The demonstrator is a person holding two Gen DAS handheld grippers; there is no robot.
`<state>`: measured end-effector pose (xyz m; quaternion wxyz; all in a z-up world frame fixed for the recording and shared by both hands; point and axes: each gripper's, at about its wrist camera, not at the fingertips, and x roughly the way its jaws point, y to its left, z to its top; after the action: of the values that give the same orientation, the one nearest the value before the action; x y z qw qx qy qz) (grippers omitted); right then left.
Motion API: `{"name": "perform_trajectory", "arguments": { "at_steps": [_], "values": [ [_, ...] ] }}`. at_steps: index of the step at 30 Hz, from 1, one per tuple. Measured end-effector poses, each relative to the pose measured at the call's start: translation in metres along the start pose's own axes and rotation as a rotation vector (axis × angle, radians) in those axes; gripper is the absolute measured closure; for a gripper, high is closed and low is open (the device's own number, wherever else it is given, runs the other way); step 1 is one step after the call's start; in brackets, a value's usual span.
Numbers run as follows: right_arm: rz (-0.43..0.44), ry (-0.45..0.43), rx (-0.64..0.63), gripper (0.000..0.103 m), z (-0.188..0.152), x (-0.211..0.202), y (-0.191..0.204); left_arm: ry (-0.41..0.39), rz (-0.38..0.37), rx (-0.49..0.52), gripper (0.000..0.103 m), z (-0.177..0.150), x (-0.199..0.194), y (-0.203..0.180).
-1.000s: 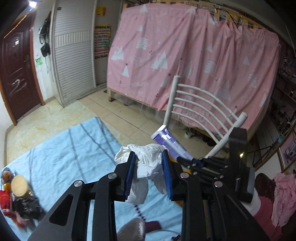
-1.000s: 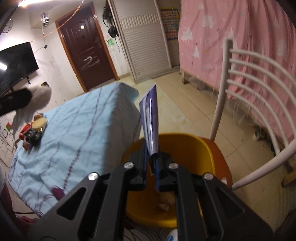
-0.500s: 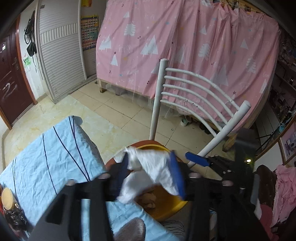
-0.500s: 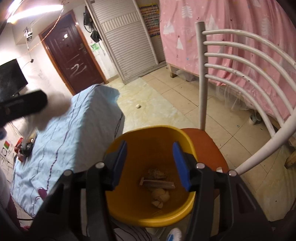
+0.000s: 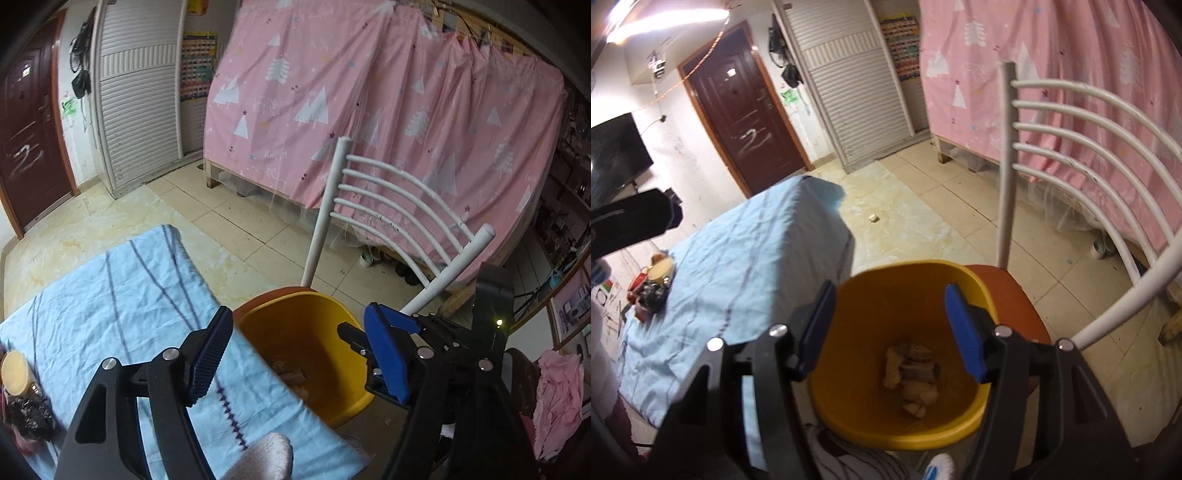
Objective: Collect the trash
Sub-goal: 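Open both grippers to drop the tissue and box into the bucket, then move both grippers back over the pile on the bed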
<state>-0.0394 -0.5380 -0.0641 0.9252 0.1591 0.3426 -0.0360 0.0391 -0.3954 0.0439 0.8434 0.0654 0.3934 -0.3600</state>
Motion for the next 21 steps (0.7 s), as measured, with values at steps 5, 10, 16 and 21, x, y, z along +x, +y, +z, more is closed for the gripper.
{"name": "perform_trajectory", "arguments": {
  "at_steps": [5, 10, 16, 21],
  "values": [
    [0.036, -0.004, -0.045, 0.040, 0.007, 0.000, 0.032, -0.035, 0.016, -0.029, 0.038, -0.006, -0.027, 0.020],
    [0.068, 0.004, -0.096, 0.035, 0.011, 0.003, 0.066, -0.069, 0.039, -0.066, 0.037, -0.013, -0.052, 0.045],
    [0.110, 0.021, -0.171, 0.033, 0.013, 0.009, 0.114, -0.117, 0.078, -0.120, 0.034, -0.023, -0.086, 0.085],
    [0.137, 0.036, -0.220, 0.031, 0.013, 0.017, 0.153, -0.141, 0.105, -0.159, 0.033, -0.031, -0.108, 0.116]
  ]
}}
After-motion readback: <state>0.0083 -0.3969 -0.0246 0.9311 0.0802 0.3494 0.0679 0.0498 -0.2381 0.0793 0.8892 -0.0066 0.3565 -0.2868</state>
